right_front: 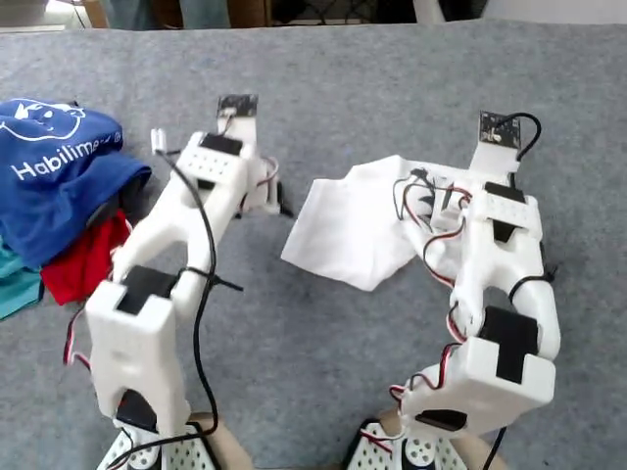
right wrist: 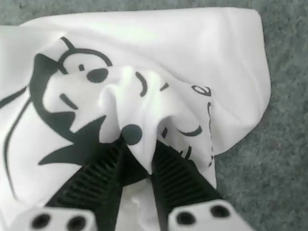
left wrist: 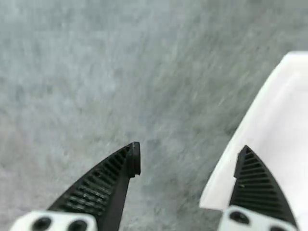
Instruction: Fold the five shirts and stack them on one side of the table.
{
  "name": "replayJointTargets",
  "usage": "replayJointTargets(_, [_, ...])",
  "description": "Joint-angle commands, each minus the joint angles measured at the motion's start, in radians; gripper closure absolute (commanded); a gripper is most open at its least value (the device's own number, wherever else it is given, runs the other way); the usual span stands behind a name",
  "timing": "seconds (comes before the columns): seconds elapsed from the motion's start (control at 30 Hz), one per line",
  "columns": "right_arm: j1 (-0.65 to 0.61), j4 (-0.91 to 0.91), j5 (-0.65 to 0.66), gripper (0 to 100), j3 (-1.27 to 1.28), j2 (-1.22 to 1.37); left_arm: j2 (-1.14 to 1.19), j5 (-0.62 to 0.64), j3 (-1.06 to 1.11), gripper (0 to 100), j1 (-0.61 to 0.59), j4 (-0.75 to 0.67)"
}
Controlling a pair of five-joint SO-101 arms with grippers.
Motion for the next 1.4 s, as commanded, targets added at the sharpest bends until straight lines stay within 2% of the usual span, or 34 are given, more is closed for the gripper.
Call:
replayJointTargets(0.0, [0.015,-0.005,0.002,98.1,0.021,-0.005,0.083,0.005,-0.288,72,0.030,0.032])
replayJointTargets(0.23, [0.014,-0.006,0.002,98.1,0.021,-0.004,0.393,0.005,-0.654,72,0.056,0.057])
replayJointTargets(0.5, [0.014,-0.008,0.002,98.1,0.021,-0.004,0.675,0.002,-1.081,72,0.096,0.196])
replayJointTargets(0.67, [0.012,-0.008,0.002,98.1,0.021,-0.004,0.769,0.002,-1.265,72,0.122,0.264])
replayJointTargets(0.9, [0.012,-0.021,0.002,98.1,0.031,-0.004,0.766,0.002,-1.412,72,0.111,0.382])
replayJointTargets(1.03, [0.012,-0.021,0.002,98.1,0.031,-0.004,0.775,0.002,-1.437,72,0.122,0.384])
replayJointTargets(1.27, [0.012,-0.021,0.002,98.1,0.031,-0.004,0.775,0.002,-1.282,72,0.133,0.279])
replayJointTargets(1.37, [0.012,-0.021,0.002,98.1,0.031,-0.004,0.775,0.002,-1.227,76,0.134,0.241])
